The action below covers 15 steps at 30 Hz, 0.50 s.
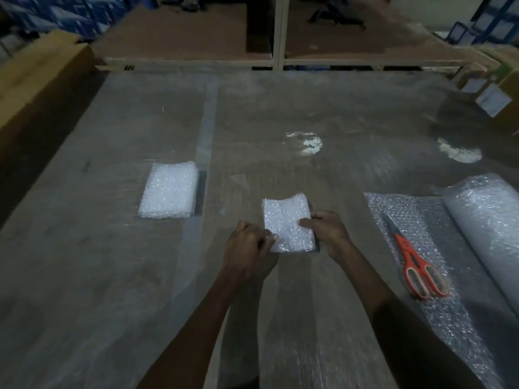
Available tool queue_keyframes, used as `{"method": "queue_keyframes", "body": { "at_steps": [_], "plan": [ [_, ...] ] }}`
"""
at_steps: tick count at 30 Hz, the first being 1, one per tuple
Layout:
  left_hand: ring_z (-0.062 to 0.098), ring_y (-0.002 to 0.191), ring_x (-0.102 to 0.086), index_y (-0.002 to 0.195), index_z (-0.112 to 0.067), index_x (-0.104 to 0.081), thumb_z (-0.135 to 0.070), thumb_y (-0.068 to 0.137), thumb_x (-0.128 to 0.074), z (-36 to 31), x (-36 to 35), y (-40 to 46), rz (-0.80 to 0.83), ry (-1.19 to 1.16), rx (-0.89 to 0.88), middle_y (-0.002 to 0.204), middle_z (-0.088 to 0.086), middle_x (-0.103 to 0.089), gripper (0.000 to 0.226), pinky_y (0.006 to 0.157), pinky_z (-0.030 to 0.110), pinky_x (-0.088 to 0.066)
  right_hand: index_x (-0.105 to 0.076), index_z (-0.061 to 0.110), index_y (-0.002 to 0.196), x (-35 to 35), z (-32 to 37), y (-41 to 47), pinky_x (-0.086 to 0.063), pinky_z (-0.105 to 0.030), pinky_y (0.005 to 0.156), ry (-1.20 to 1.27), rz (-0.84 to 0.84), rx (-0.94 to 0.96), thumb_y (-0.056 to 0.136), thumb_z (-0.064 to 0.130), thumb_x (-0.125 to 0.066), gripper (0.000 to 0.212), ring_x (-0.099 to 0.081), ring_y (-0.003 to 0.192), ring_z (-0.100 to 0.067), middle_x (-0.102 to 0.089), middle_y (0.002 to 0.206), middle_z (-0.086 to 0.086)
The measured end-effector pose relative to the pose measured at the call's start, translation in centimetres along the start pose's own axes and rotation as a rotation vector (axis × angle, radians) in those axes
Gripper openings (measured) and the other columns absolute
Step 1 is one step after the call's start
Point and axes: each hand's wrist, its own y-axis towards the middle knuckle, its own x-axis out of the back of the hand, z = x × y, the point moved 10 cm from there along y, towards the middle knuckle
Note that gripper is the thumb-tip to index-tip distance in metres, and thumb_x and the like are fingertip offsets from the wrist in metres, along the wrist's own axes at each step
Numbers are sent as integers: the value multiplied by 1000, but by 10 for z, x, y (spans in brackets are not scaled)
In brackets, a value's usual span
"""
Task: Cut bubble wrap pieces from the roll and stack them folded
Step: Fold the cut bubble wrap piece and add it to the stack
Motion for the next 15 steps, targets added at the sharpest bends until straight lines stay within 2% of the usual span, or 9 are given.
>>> {"method": "queue_keyframes", "body": {
  "at_steps": [2,3,5,6,8,10,11,13,15],
  "plan": [
    [15,79,-56,66,-24,-61,-52,95,-52,13,8,3,-49,-103,93,68,-13,-61,42,71,37,-49,-71,7,90,-7,6,-7,-56,-31,58,93,64,-2,85,1,-76,9,-72,67,-22,-77,90,-15],
    [12,76,-60,69,-23,-67,-53,93,-56,22,13,4,-102,-177,152,69,-12,-65,40,70,36,-51,-70,8,89,-9,10,-12,-56,-30,58,129,94,7,87,0,-75,9,-73,67,-20,-77,86,-12],
    [4,77,-67,82,-21,-73,-59,84,-67,36,19,4,-179,-421,291,79,-11,-72,38,71,32,-55,-70,7,93,-14,20,-22,-58,-31,61,183,147,37,88,2,-74,8,-75,74,-20,-78,85,-9],
    [3,84,-69,93,-21,-74,-62,78,-72,44,13,3,-167,-598,372,90,-11,-74,44,76,30,-57,-70,6,96,-17,26,-28,-60,-32,65,199,176,58,89,3,-74,9,-76,80,-22,-79,89,-9],
    [9,107,-68,124,-17,-64,-65,69,-81,48,-2,4,-44,-936,517,119,-4,-71,75,92,35,-57,-70,4,103,-23,41,-39,-61,-37,79,235,234,103,89,4,-73,14,-75,92,-27,-78,99,-13],
    [20,119,-64,143,-15,-47,-60,65,-88,44,-8,2,102,-1163,610,137,4,-62,99,100,44,-53,-70,1,109,-27,53,-48,-58,-43,92,262,273,131,89,4,-74,21,-73,102,-32,-77,108,-17],
    [24,120,-64,145,-15,-45,-53,68,-89,37,-6,0,164,-1247,607,137,5,-62,96,101,45,-52,-69,0,111,-29,58,-52,-56,-45,95,271,288,142,88,4,-74,24,-72,105,-34,-76,110,-18],
    [26,117,-65,139,-16,-53,-42,81,-78,21,4,-3,244,-1344,562,131,5,-66,68,99,43,-53,-69,-1,114,-33,67,-58,-54,-47,99,275,317,157,88,3,-73,27,-70,109,-36,-75,112,-19],
    [26,113,-68,132,-16,-61,-37,85,-73,16,14,-5,236,-1348,545,124,4,-70,53,96,42,-54,-69,-1,115,-37,73,-60,-53,-48,101,260,331,173,88,3,-73,27,-70,110,-38,-75,113,-19]
  ]
}}
